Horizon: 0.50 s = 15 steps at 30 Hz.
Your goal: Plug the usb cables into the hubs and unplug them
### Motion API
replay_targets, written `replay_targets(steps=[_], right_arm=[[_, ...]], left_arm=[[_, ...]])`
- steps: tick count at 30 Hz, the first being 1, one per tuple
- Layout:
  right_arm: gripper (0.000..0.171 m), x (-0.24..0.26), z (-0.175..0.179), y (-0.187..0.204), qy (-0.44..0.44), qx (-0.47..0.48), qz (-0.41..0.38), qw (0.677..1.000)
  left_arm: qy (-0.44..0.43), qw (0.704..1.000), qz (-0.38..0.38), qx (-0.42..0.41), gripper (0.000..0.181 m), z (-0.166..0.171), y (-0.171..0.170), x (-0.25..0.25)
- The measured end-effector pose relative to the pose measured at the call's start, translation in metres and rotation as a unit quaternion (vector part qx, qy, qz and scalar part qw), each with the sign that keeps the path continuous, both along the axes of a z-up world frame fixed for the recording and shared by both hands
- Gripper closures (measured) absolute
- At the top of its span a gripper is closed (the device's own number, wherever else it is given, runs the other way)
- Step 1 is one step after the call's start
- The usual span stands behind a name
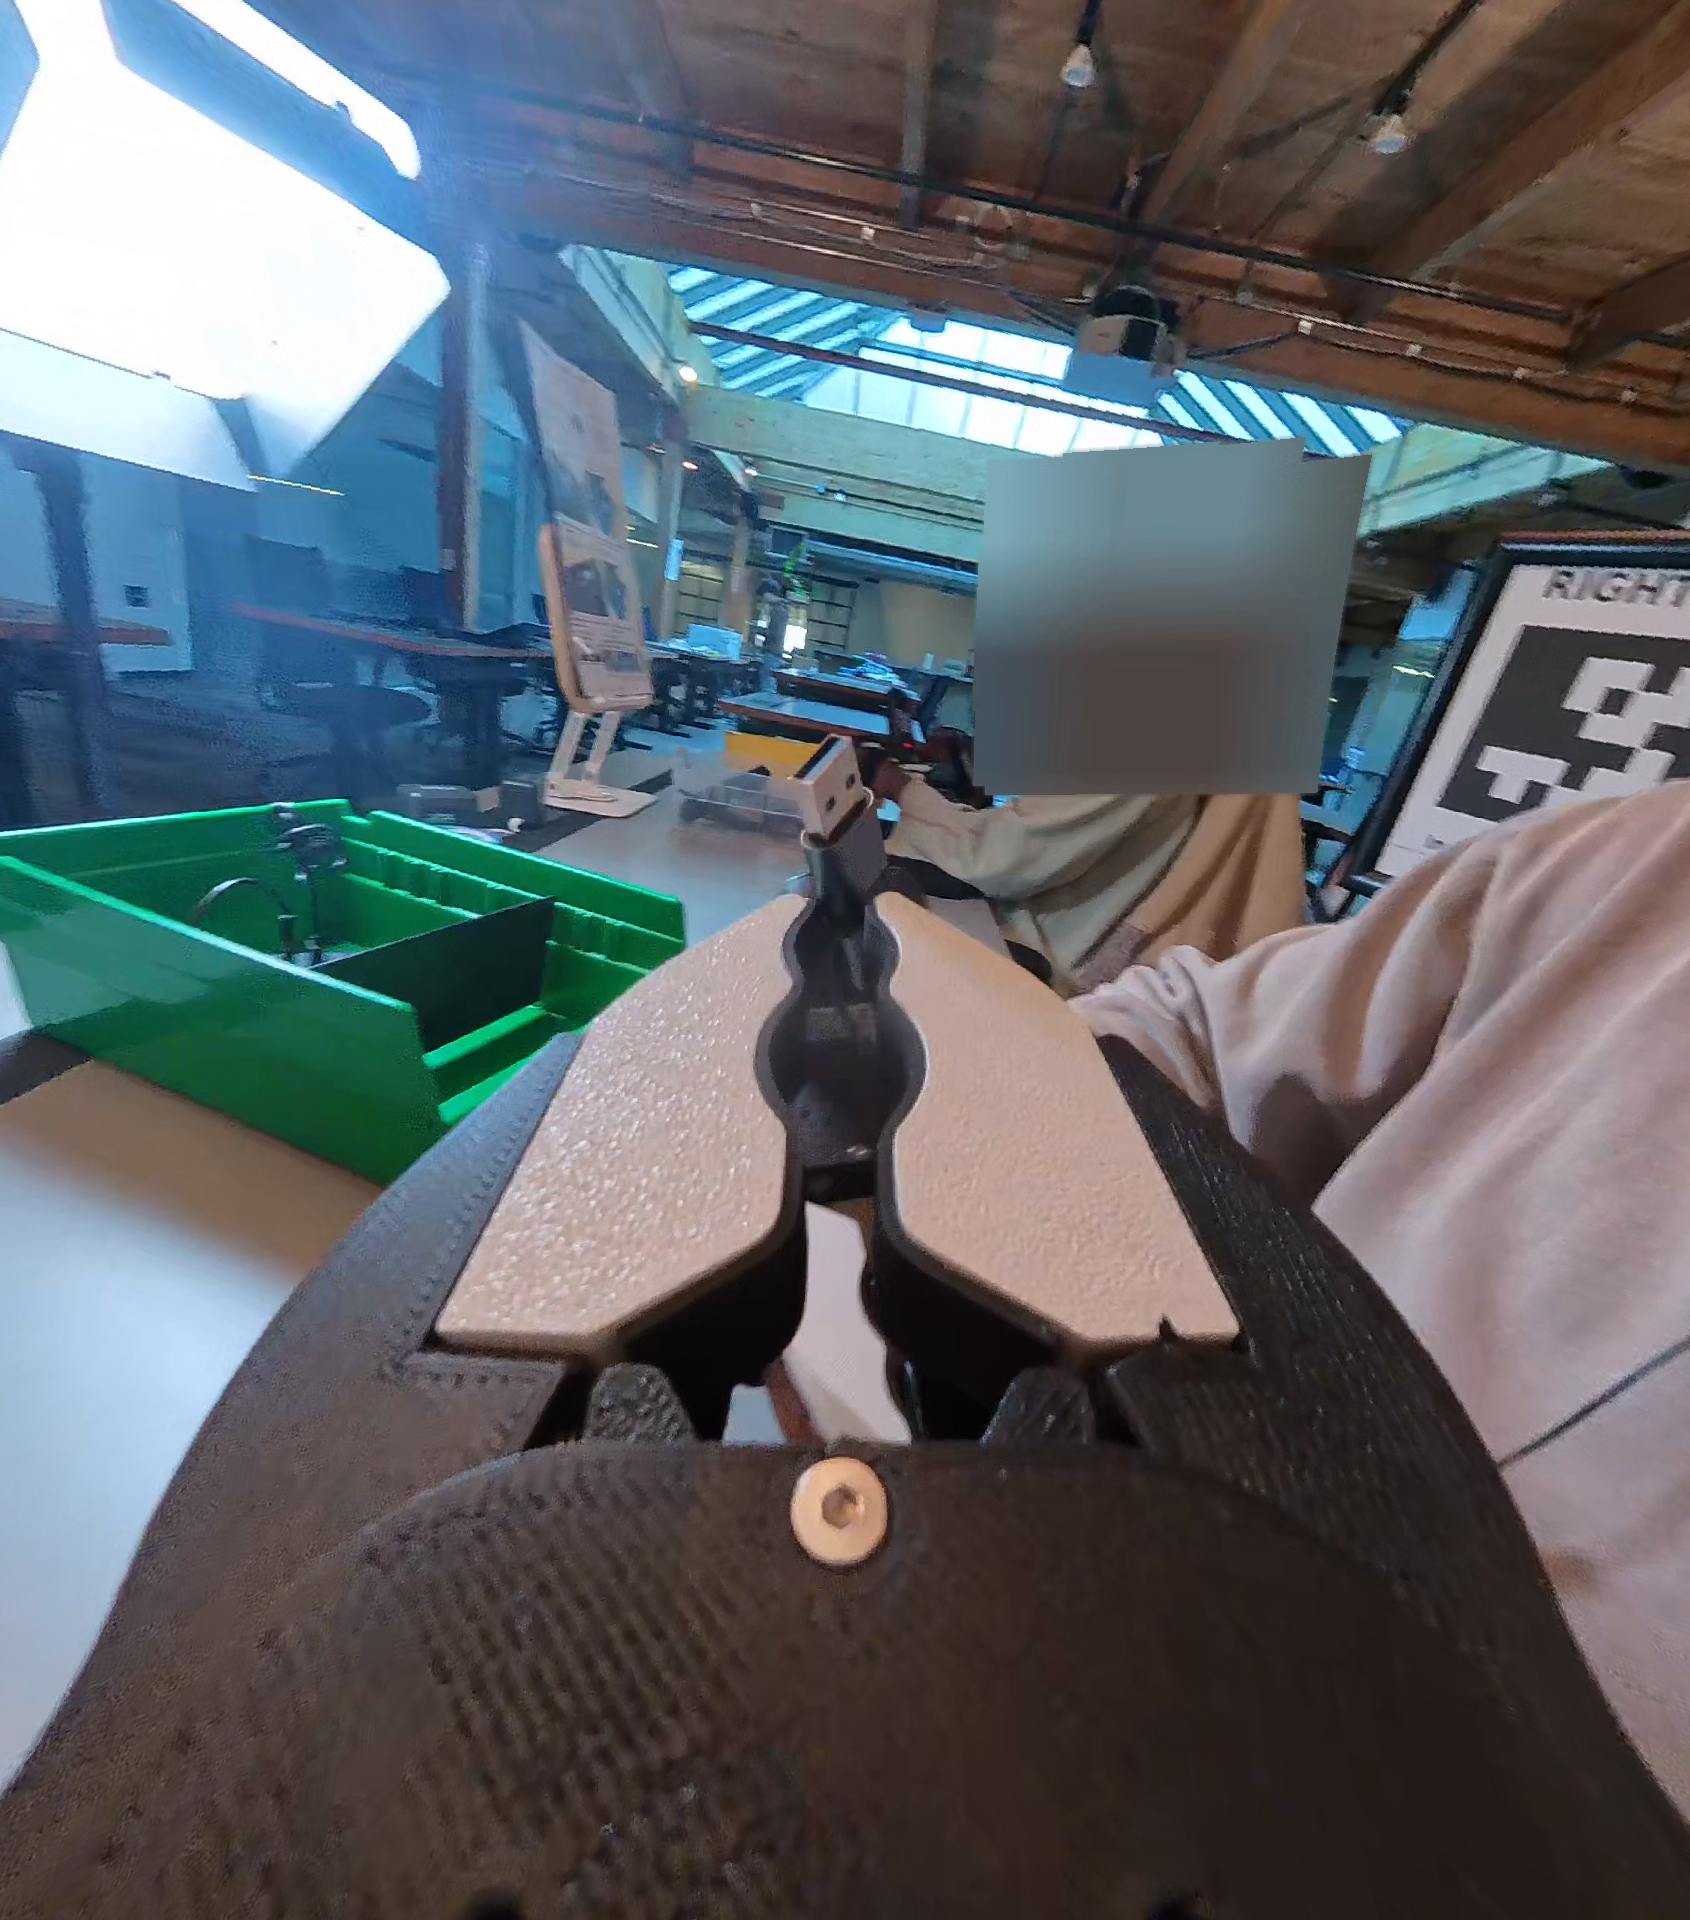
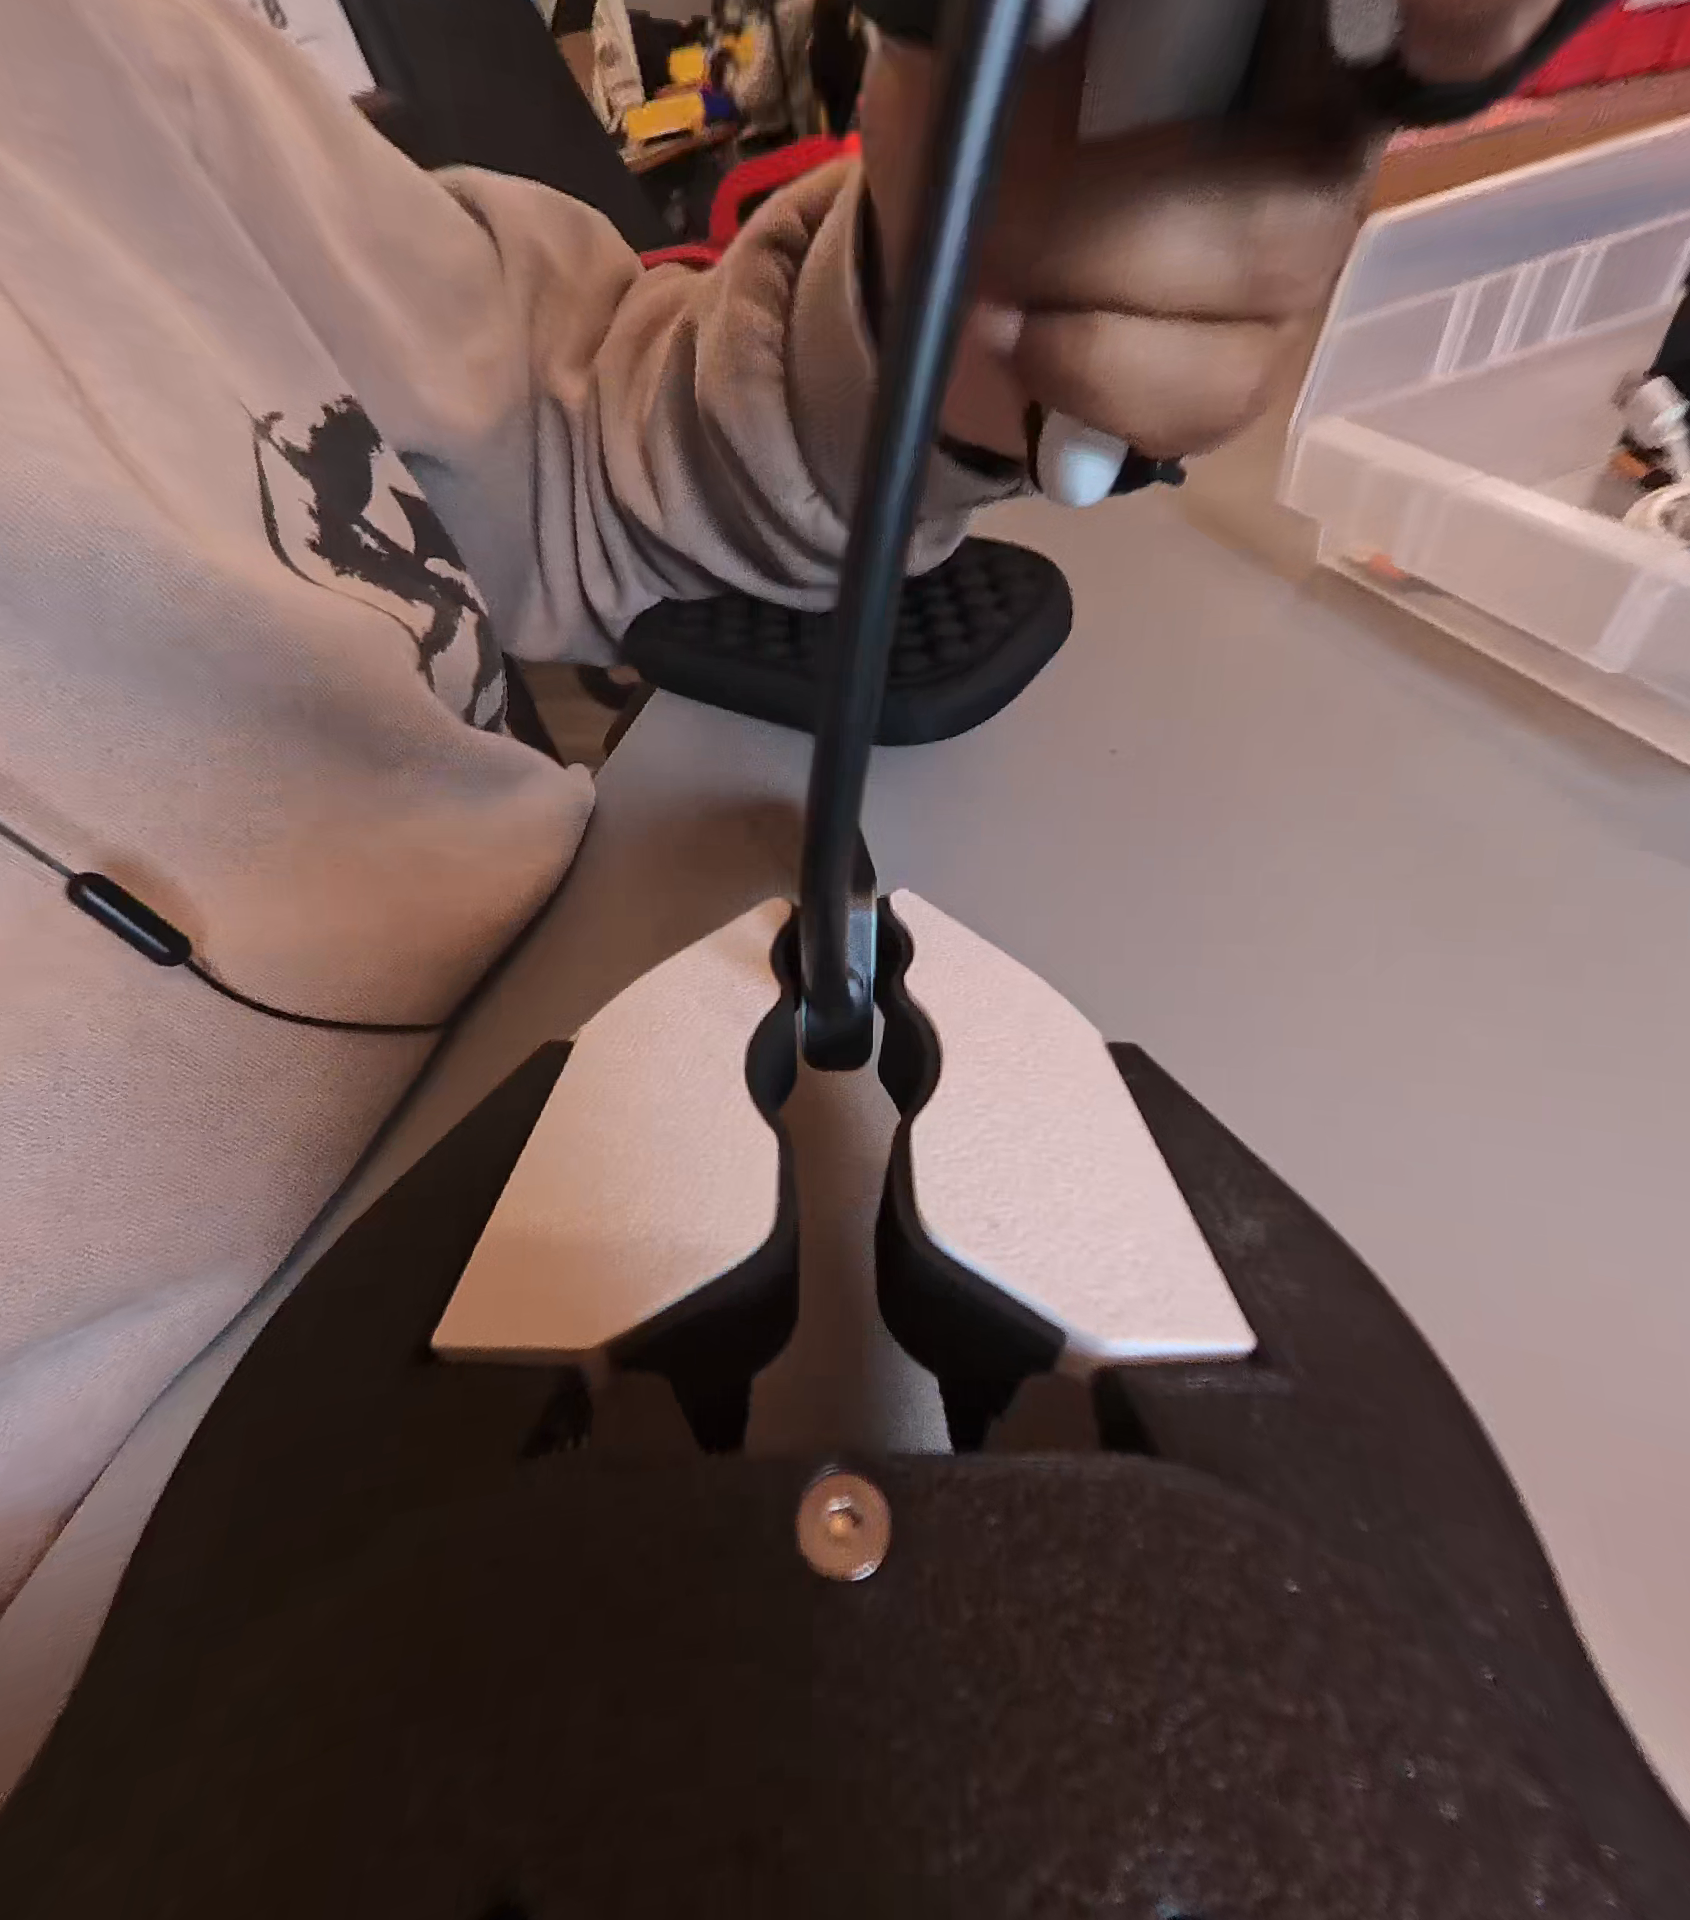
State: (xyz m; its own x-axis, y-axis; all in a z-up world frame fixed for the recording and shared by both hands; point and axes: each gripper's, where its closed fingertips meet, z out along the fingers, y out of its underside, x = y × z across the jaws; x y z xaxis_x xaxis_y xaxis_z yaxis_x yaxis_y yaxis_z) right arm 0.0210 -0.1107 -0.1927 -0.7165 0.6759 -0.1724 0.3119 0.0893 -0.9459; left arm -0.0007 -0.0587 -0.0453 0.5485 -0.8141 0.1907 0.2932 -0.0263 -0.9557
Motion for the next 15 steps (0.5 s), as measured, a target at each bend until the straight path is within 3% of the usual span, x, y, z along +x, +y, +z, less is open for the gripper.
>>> replay_targets(steps=[2, 4, 8, 10, 12, 14, 15], right_arm=[[0.161, 0.002, 0.010, 0.009, 0.026, -0.012, -0.026, 0.999], [0.161, 0.005, 0.022, 0.023, 0.055, -0.021, -0.059, 0.997], [0.161, 0.012, 0.057, 0.056, 0.142, -0.032, -0.140, 0.979], [0.161, 0.016, 0.074, 0.071, 0.189, -0.014, -0.181, 0.965], [0.161, 0.022, 0.087, 0.077, 0.233, 0.015, -0.205, 0.951], [0.161, 0.028, 0.095, 0.073, 0.263, 0.041, -0.204, 0.942], [0.160, 0.031, 0.099, 0.071, 0.275, 0.043, -0.204, 0.938]], left_arm=[[-0.012, 1.000, 0.019, -0.014, 0.171, -0.004, 0.007, -0.012], [-0.008, 0.999, 0.008, -0.034, 0.151, -0.013, 0.011, -0.016], [0.113, 0.990, -0.029, -0.078, 0.124, -0.061, 0.012, -0.005], [0.217, 0.973, -0.035, -0.076, 0.125, -0.091, 0.010, 0.004], [0.317, 0.948, 0.009, -0.034, 0.137, -0.111, 0.016, 0.007], [0.383, 0.920, 0.079, 0.030, 0.161, -0.112, 0.025, 0.005], [0.394, 0.912, 0.095, 0.055, 0.160, -0.107, 0.026, 0.006]])
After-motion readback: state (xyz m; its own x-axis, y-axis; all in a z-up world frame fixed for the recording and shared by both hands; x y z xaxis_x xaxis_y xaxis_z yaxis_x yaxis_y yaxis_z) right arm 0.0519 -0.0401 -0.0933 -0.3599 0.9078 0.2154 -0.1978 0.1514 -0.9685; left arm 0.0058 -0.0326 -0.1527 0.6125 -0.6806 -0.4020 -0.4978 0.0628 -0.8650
